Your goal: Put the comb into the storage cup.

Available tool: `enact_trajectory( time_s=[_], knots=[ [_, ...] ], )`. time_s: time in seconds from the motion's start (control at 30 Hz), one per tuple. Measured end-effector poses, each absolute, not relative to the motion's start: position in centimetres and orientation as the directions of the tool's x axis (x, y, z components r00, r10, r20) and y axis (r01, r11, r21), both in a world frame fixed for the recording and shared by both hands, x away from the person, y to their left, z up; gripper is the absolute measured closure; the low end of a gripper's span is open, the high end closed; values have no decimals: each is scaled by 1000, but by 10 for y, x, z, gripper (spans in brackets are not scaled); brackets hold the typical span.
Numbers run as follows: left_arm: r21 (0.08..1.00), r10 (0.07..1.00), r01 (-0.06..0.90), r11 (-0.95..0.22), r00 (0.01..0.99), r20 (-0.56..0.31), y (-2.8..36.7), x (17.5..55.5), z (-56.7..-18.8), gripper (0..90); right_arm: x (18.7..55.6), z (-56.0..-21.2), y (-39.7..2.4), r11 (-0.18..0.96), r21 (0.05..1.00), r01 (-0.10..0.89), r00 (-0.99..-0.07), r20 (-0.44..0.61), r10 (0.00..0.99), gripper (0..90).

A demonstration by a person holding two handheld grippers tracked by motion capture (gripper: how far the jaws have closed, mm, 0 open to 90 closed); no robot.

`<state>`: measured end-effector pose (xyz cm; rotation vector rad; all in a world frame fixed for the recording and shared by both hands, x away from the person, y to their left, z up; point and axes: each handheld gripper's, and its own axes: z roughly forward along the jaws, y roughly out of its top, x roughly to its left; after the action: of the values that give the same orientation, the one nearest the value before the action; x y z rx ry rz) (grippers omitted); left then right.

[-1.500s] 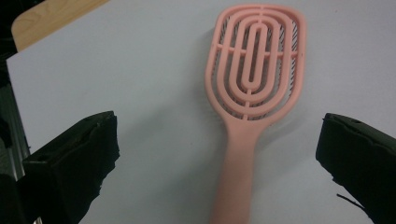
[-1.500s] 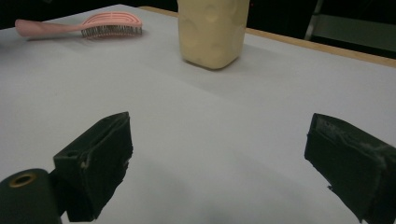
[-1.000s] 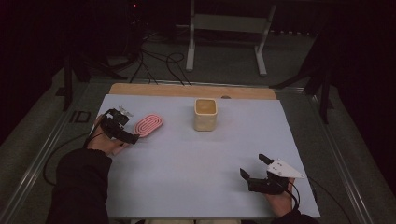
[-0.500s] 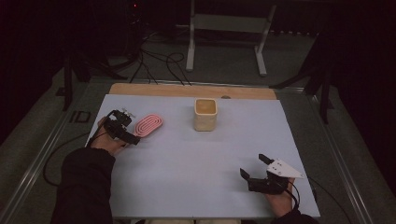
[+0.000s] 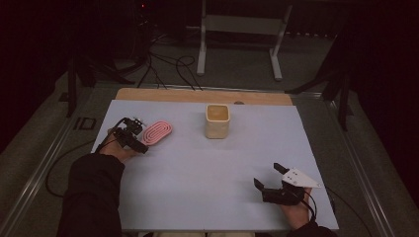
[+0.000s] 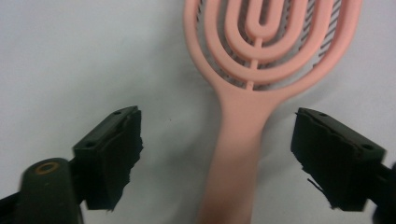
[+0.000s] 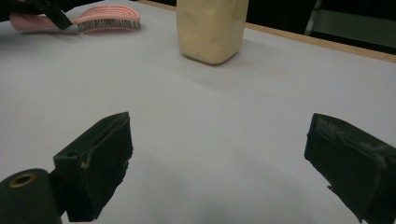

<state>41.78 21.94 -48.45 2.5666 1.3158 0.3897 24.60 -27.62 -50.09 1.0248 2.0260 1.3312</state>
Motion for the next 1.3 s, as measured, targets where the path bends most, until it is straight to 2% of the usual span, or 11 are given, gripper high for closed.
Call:
enact_trajectory(
  time_s=[0.03,0.13,0.17,0.67,1.03,1.1,1.3],
  knots=[
    [318,814,754,-575,566,130,218,418,-485,232,246,-501,-276,237,919,315,-589,-7,808,75],
    [320,809,749,-580,575,121,214,418,-486,316,246,-501,-276,237,919,316,-589,-5,808,75],
    [311,806,748,-586,580,123,213,419,-487,316,246,-501,-276,237,919,316,-589,-5,808,75],
    [246,796,760,-602,597,105,202,424,-490,621,246,-501,-276,242,917,317,-591,-9,807,75],
    [209,787,760,-615,610,98,201,425,-489,669,246,-501,-276,243,917,318,-591,-9,807,75],
    [199,781,757,-622,617,98,202,425,-488,699,246,-501,-276,242,917,317,-592,-8,806,75],
    [205,782,756,-622,616,99,200,423,-488,702,247,-501,-276,243,916,319,-590,-8,807,75]
  ],
)
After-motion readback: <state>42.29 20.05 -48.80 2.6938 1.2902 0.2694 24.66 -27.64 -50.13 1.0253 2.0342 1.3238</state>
